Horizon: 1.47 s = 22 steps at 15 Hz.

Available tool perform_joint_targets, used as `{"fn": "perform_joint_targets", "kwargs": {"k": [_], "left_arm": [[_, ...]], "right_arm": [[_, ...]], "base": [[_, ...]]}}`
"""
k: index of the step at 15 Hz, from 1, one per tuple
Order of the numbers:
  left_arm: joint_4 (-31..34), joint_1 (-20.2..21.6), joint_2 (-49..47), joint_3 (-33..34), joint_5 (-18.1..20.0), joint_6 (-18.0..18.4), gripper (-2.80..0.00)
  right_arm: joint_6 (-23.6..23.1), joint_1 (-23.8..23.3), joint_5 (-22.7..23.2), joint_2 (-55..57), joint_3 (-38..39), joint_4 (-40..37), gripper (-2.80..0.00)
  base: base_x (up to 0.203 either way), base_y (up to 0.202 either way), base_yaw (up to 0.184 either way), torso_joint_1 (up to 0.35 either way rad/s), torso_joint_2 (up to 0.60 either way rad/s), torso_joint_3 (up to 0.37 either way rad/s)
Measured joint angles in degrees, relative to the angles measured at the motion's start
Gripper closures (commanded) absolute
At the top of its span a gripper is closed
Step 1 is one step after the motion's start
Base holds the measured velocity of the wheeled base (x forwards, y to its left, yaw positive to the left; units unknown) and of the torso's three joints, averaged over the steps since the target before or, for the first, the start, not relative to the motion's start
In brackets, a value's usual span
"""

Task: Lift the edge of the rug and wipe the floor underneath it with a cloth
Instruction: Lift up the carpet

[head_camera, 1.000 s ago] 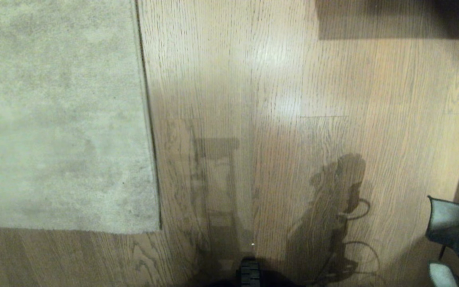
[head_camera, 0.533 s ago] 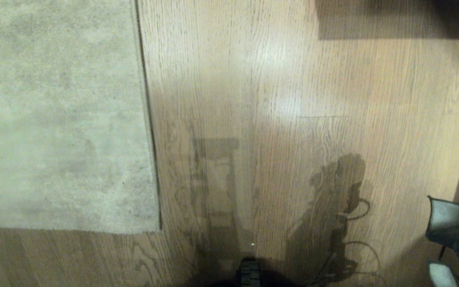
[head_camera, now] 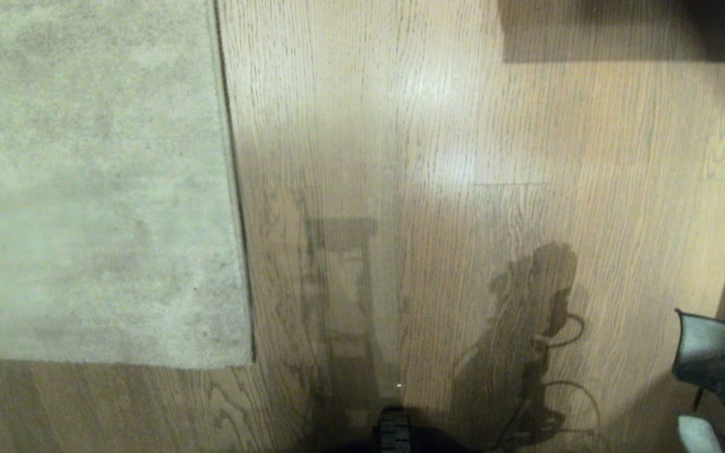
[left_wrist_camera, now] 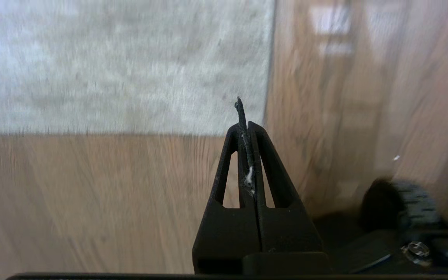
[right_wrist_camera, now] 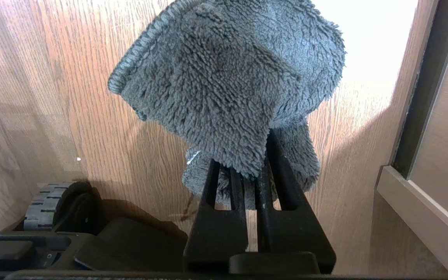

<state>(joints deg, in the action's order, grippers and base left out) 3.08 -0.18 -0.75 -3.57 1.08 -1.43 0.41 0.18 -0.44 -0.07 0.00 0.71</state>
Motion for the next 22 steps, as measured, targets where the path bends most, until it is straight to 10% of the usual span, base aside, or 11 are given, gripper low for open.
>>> {"fn": "perform_joint_targets", "kwargs": {"k": [11,22], "left_arm": [[-0.20,-1.28,-24.37,-13.11,13.12,0.09,0.00],[-12.60,-23.51,-55.92,-18.04,10.86,0.27,0.00]], "right_arm": [[0.03,0.00,0.00,0.00,0.00,0.00,0.00],[0.02,0.00,-0.02,0.00,0.00,0.00,0.00]], "base": [[0.000,0.000,0.000,0.000,0.00,0.000],[0.000,0.000,0.000,0.000,0.00,0.000]]}}
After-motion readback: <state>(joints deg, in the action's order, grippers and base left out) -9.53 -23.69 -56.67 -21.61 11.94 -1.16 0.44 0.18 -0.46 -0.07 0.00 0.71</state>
